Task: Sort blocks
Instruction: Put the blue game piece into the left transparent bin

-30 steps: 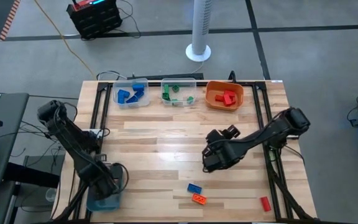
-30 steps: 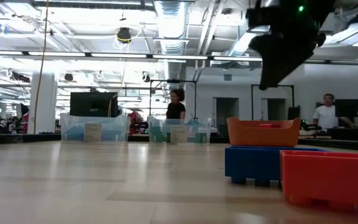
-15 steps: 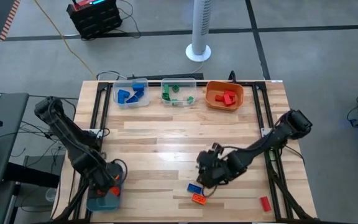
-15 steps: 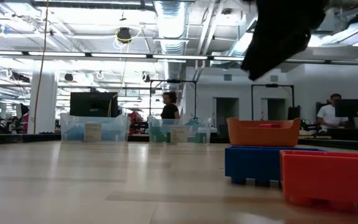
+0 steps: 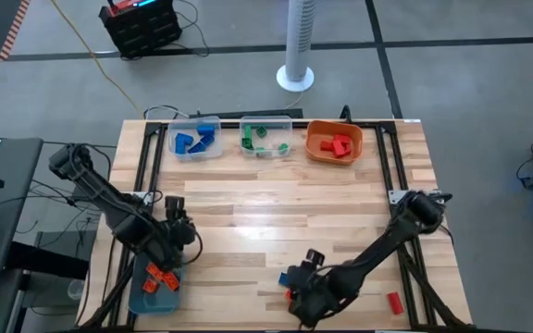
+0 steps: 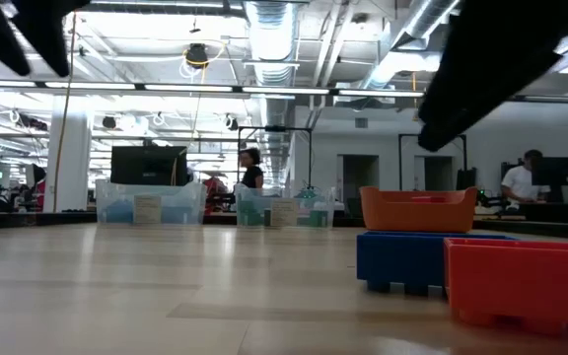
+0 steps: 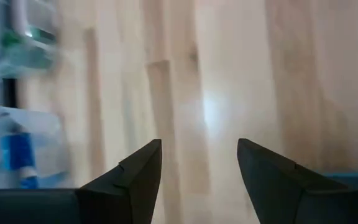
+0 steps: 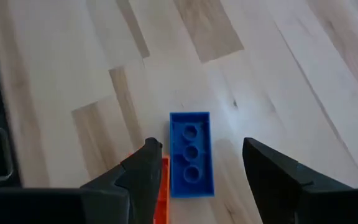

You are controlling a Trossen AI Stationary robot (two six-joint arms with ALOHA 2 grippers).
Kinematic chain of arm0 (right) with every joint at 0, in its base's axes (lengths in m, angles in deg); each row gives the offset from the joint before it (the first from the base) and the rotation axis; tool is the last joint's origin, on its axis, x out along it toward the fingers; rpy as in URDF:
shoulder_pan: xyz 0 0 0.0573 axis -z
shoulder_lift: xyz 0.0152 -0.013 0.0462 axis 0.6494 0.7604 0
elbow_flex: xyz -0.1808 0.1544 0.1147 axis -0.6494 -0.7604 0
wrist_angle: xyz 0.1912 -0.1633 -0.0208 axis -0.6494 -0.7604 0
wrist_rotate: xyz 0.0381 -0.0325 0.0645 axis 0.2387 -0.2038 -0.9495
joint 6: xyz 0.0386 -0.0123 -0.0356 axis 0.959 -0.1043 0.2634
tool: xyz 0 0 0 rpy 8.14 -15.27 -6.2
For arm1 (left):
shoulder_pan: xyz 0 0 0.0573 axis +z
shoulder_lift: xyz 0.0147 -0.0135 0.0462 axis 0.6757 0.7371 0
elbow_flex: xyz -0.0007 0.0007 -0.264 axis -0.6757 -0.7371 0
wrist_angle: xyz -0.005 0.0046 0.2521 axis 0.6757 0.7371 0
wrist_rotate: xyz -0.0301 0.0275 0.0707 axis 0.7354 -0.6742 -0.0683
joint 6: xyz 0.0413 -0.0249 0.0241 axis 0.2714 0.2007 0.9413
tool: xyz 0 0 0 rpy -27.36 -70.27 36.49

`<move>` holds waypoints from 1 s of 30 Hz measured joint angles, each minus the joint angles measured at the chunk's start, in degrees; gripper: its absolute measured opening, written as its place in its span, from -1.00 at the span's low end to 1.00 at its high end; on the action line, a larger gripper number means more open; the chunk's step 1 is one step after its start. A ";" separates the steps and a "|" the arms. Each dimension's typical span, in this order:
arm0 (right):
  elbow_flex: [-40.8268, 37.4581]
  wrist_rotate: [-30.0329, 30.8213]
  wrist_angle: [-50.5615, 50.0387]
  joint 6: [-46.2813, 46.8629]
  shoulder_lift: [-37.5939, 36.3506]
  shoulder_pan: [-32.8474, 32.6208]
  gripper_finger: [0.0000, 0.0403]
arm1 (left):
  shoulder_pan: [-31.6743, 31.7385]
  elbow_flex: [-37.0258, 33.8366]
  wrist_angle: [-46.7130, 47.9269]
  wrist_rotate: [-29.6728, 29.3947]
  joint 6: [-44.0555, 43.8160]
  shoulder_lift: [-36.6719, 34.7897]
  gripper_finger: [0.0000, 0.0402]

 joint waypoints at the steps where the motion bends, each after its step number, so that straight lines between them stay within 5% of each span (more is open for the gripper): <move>1: 2.86 -0.03 -2.91 0.29 1.84 0.06 0.14 | 0.69 0.00 -0.08 -0.58 0.69 0.01 0.02; 12: 31.11 -3.11 -26.38 -0.20 19.75 2.93 0.16 | 4.59 0.00 0.25 -0.32 3.28 0.03 0.02; 30: 31.14 -10.42 -27.09 -3.78 19.87 7.14 0.41 | 3.35 0.00 0.60 4.88 3.28 0.03 0.02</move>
